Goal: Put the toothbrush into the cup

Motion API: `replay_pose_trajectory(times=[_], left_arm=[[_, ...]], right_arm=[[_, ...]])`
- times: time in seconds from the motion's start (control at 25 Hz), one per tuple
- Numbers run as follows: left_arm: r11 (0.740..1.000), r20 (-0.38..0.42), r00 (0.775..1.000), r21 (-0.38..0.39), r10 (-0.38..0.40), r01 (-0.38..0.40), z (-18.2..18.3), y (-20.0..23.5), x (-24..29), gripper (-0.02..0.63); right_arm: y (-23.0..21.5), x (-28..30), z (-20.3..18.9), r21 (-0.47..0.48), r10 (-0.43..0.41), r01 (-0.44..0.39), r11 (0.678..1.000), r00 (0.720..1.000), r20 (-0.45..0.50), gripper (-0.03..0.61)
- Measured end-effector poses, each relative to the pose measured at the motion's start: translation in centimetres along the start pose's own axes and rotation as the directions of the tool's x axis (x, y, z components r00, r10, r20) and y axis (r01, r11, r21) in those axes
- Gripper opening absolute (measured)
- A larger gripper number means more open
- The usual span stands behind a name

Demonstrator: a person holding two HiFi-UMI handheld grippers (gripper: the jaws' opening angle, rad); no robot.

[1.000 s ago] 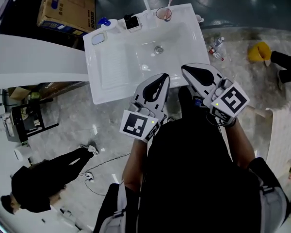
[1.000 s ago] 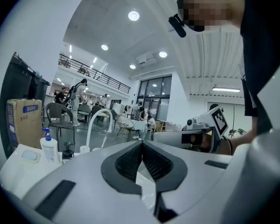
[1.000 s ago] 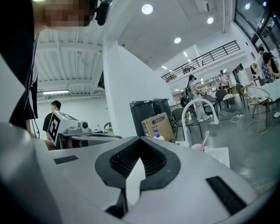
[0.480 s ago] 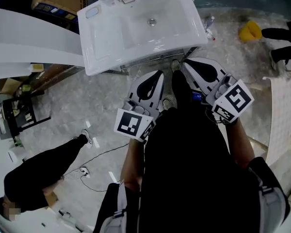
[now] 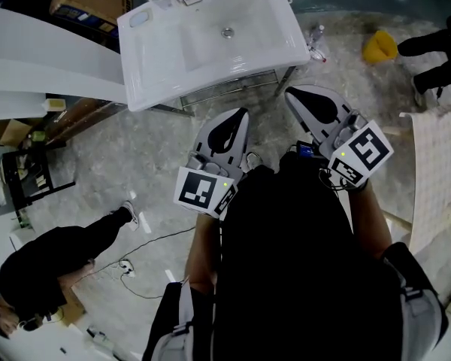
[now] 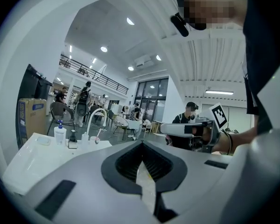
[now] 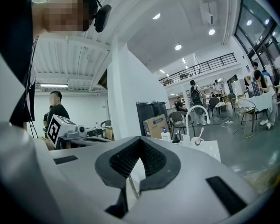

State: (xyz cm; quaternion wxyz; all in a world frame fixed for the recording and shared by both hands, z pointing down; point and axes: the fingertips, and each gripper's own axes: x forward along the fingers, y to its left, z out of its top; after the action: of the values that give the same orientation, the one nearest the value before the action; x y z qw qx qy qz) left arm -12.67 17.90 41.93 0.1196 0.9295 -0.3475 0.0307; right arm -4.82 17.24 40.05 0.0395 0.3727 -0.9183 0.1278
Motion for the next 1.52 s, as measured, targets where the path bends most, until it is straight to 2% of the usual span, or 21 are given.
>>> replay_pose_trajectory(times=[0.32,0.64,0.88,1.08,1.52], left_arm=[[0.999,0.014,1.0,-0.029,-0.024,0.024,0.9,-3.5,1.7,0.008],[0.999,-0.015,0.999,-0.028,-0.041,0.041,0.1,-6.5,3.0,0.009],[0.999,-0.028,0.999,-0.024,-0.044,0.044,-0.4,-8.1,3.3,0.009],[0.999,-0.034,0.998,-0.013,-0.046,0.045,-0.7,-9.6,3.1,0.009],[1.0,-0.037,0.999,-0.008,-0.026,0.025,-1.1,-10.0,2.5,0.009]], right_arm=[[-0.3,-3.6,0.4,-0.001,0.03,-0.03,1.0,1.0,0.001,0.012],[-0.2,-6.1,-1.1,0.048,0.058,-0.057,0.997,0.998,-0.009,0.012],[-0.5,-7.5,-1.3,0.036,0.045,-0.045,0.998,0.999,-0.007,0.012],[0.3,-8.5,-1.4,0.035,0.066,-0.066,0.997,0.998,0.002,0.012],[0.9,-8.9,-2.1,0.039,0.088,-0.087,0.995,0.996,-0.003,0.012]])
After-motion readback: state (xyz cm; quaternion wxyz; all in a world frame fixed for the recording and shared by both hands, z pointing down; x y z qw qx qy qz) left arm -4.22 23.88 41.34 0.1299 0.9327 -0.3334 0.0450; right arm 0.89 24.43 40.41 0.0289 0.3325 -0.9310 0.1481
